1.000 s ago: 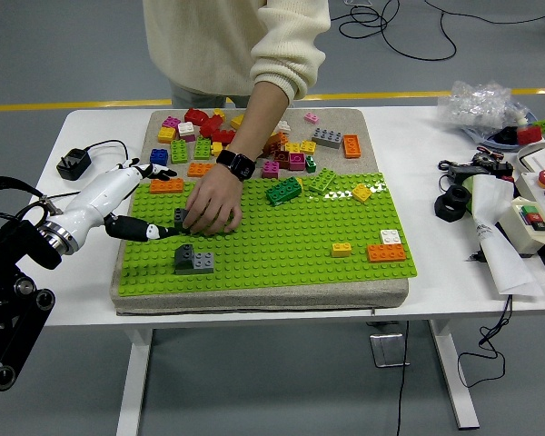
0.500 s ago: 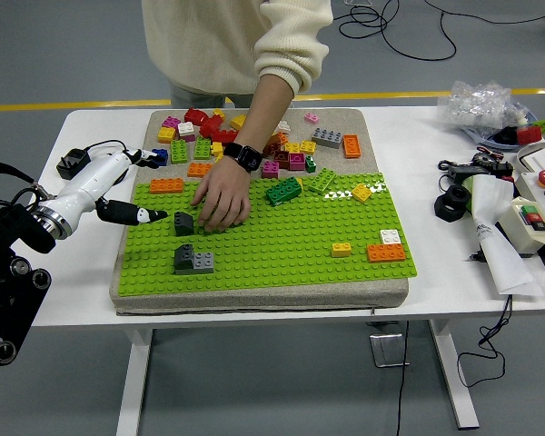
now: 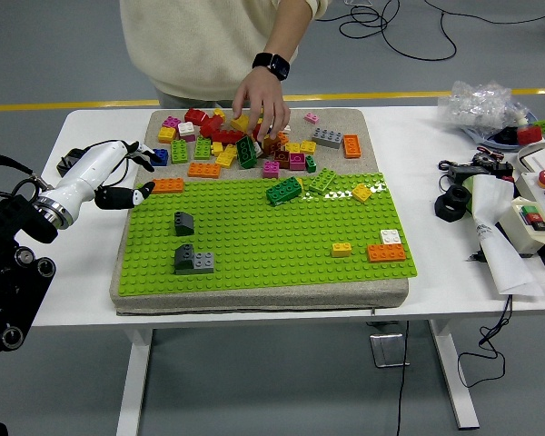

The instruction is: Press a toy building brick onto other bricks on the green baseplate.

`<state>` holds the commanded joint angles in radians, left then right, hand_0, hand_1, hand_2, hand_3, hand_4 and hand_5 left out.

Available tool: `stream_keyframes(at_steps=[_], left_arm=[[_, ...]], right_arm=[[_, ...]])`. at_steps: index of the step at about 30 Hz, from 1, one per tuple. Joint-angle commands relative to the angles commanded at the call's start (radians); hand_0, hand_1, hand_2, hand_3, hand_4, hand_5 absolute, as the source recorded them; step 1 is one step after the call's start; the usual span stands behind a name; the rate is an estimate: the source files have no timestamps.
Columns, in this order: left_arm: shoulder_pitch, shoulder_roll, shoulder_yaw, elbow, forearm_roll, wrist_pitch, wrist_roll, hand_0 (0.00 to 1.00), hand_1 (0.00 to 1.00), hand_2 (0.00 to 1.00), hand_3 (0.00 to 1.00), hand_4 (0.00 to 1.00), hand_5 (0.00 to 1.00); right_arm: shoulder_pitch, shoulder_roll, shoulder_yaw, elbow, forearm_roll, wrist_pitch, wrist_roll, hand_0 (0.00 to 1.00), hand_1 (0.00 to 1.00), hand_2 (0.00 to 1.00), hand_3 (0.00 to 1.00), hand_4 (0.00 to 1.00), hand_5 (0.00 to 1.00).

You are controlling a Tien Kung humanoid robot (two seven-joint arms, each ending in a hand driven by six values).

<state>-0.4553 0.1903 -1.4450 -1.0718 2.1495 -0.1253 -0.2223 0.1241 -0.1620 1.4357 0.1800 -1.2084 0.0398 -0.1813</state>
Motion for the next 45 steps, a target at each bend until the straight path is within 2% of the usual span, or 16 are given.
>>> stream_keyframes(at_steps=[1,2,7,8,11,13,14,24,31,32,45], left_arm=[[-0.001,-0.001,-0.001,0.002,0.0,-0.001,-0.001,0.767,0.65,0.559,0.63,0.49,0.002],[-0.002,-0.001,-0.001,0.002,0.0,-0.002,-0.001,0.803,0.712,0.593,0.707,0.622,0.002],[-0.008,-0.004,0.0,0.014,0.008,-0.03,-0.004,0.803,0.712,0.593,0.707,0.622,0.002],[-0.01,-0.006,0.002,0.019,0.011,-0.039,-0.004,0.836,0.744,0.669,0.804,0.772,0.002],[-0.012,-0.007,0.004,0.023,0.013,-0.046,-0.004,0.836,0.744,0.669,0.804,0.772,0.002],[-0.019,-0.017,0.016,0.047,0.014,-0.055,-0.005,0.836,0.744,0.669,0.804,0.772,0.002],[-0.021,-0.019,0.019,0.056,0.014,-0.057,-0.005,0.901,0.798,0.771,0.828,0.911,0.078],[-0.049,-0.048,0.05,0.171,0.02,-0.053,-0.013,0.912,0.804,0.774,0.83,0.902,0.067],[-0.066,-0.062,0.054,0.228,0.024,-0.042,-0.017,0.916,0.803,0.772,0.829,0.901,0.069],[-0.068,-0.065,0.054,0.239,0.023,-0.04,-0.019,0.914,0.797,0.766,0.825,0.919,0.093],[-0.085,-0.09,0.05,0.305,0.014,-0.01,-0.035,0.896,0.779,0.735,0.813,0.914,0.091]], right_arm=[[0.0,0.0,0.0,0.0,0.0,0.0,0.0,0.785,0.711,0.758,0.767,0.998,0.691],[0.0,0.0,0.001,0.0,0.0,0.0,0.0,0.785,0.711,0.757,0.767,0.998,0.691],[0.002,-0.001,-0.001,0.0,0.0,-0.001,0.0,0.785,0.711,0.757,0.767,0.998,0.691],[0.001,-0.001,-0.001,0.0,-0.001,0.0,0.0,0.785,0.712,0.758,0.767,0.998,0.691],[0.001,0.0,-0.001,0.0,-0.002,0.0,0.0,0.785,0.712,0.758,0.767,0.998,0.691],[0.002,0.0,-0.002,0.0,-0.004,0.0,0.0,0.785,0.712,0.758,0.767,0.998,0.691],[0.002,-0.001,-0.002,0.0,-0.005,0.0,0.001,0.785,0.711,0.758,0.767,0.998,0.691],[0.002,-0.002,-0.004,0.0,-0.01,0.003,0.001,0.785,0.712,0.758,0.767,0.998,0.691],[0.004,-0.003,-0.005,0.0,-0.012,0.003,0.0,0.785,0.713,0.758,0.767,0.998,0.692],[0.004,-0.003,-0.006,0.0,-0.012,0.003,0.0,0.785,0.712,0.758,0.767,0.998,0.691],[0.007,-0.003,-0.007,0.0,-0.01,0.004,-0.001,0.785,0.713,0.758,0.768,0.998,0.692]])
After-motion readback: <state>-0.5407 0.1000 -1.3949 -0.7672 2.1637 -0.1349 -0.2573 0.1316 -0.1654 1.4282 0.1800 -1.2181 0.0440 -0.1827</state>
